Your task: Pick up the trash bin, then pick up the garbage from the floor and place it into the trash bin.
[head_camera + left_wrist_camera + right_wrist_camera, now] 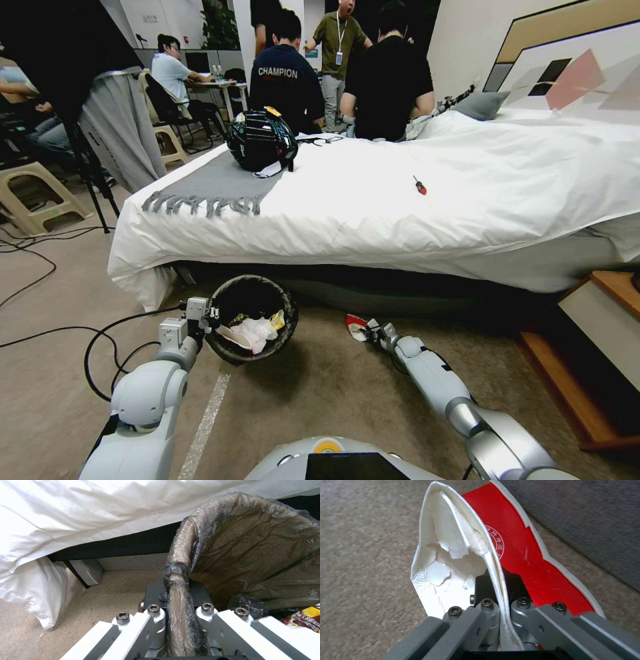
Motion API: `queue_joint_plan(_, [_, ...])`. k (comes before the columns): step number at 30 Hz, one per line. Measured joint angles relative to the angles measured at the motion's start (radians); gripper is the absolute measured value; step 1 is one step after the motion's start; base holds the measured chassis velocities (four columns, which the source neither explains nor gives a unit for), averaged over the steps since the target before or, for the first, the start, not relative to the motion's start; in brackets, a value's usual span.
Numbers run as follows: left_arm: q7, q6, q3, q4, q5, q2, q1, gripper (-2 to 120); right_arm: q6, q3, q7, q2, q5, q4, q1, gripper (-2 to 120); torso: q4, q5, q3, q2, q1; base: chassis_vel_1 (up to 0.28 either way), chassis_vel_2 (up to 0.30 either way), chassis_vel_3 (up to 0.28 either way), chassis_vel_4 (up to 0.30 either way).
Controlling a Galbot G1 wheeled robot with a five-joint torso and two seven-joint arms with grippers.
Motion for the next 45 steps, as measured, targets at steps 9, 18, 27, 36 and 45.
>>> queue_joint_plan(9, [0.000, 0.001, -0.012, -0.022, -0.001, -0.001, 0.017, 4, -0.034, 0.104, 0.022, -0.128, 0.016, 0.388, -0.198, 0, -0.0002, -0.0003, 0.000, 0.000, 0.000, 0.000, 0.000, 0.000, 0.000])
queue_joint_plan(18, [-0.001, 0.003, -0.013, -0.034, -0.001, -0.011, 0.026, 4, -0.098, 0.236, 0.032, -0.298, 0.109, 0.879, -0.421, 0, -0.0001, 0.0005, 0.000, 0.000, 0.000, 0.000, 0.000, 0.000, 0.000])
queue_joint_plan(27, [-0.003, 0.003, -0.003, -0.036, 0.017, -0.024, 0.032, 4, -0.180, 0.305, 0.029, -0.381, 0.282, 1.270, -0.536, 0, 0.0001, 0.0002, 0.000, 0.000, 0.000, 0.000, 0.000, 0.000, 0.000])
queue_joint_plan(36, [-0.004, 0.005, 0.002, -0.038, 0.018, -0.018, 0.032, 4, -0.264, 0.166, 0.055, -0.391, 0.405, 1.487, -0.427, 0, 0.0003, -0.0003, 0.000, 0.000, 0.000, 0.000, 0.000, 0.000, 0.000])
queue_joint_plan(45, [-0.004, 0.012, 0.025, -0.030, 0.014, 0.005, 0.018, 4, -0.333, 0.008, 0.052, -0.355, 0.447, 1.539, -0.316, 0, -0.0005, -0.0003, 0.000, 0.000, 0.000, 0.000, 0.000, 0.000, 0.000])
